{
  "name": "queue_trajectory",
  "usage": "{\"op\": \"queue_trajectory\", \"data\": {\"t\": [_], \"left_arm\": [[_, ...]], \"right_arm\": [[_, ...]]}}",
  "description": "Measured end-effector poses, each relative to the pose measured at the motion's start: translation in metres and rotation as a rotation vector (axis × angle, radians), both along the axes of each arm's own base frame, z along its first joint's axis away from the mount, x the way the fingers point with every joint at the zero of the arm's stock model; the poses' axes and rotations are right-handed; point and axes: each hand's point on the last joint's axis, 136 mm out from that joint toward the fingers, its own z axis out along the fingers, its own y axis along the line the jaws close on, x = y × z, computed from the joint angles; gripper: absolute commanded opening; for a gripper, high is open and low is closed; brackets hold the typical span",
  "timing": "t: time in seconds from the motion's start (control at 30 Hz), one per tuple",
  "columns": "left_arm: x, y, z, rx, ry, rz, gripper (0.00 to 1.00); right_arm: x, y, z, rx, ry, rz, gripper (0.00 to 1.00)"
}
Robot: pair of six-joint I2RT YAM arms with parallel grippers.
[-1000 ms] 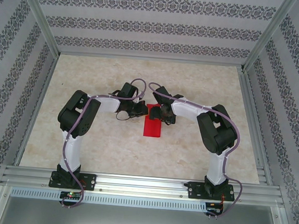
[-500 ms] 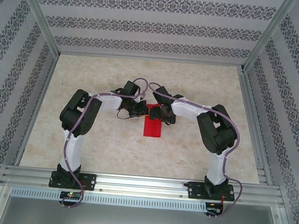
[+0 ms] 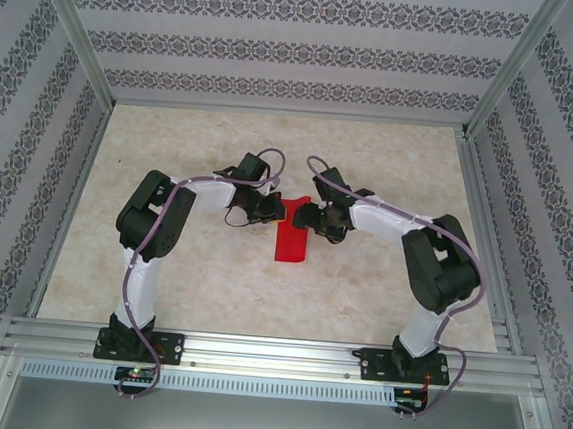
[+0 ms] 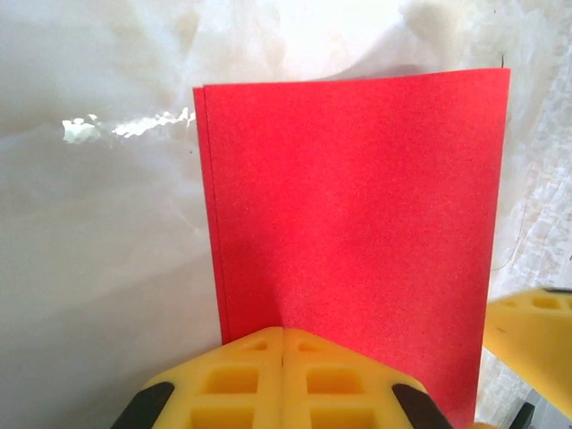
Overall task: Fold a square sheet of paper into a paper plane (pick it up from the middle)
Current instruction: Hold the square sheet of paper at the center of the table, then first fold in half a square sheet of paper at the center of the table.
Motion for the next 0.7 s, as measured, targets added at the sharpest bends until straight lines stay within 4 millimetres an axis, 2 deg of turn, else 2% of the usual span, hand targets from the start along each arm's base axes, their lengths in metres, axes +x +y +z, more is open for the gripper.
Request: {"op": "queue_trajectory", "data": {"t": [0.07,0.13,0.2,0.27,0.4,0.7], "left_arm": [[0.0,0.0,0.0,0.002,0.001,-0.003,0.01],[0.0,0.0,0.0,0.004,0.001,-0.006,0.01],[0.0,0.0,0.0,0.005,0.003,-0.007,0.0],[0.0,0.0,0.0,0.006,0.004,-0.007,0.01],[0.0,0.0,-0.001,0.007,0.005,-0.007,0.0],[0.0,0.0,-0.001,0.008,0.007,-0.009,0.0]], "right_arm": [[0.003,0.002,0.017,0.039,-0.036,-0.003,0.52],[0.01,0.01,0.031,0.093,-0.078,0.0,0.33],[0.015,0.019,0.038,0.135,-0.094,0.012,0.19],[0.018,0.028,0.036,0.156,-0.088,0.022,0.09],[0.023,0.04,0.022,0.174,-0.053,0.029,0.0],[0.027,0.05,-0.009,0.169,0.028,0.038,0.0]]}}
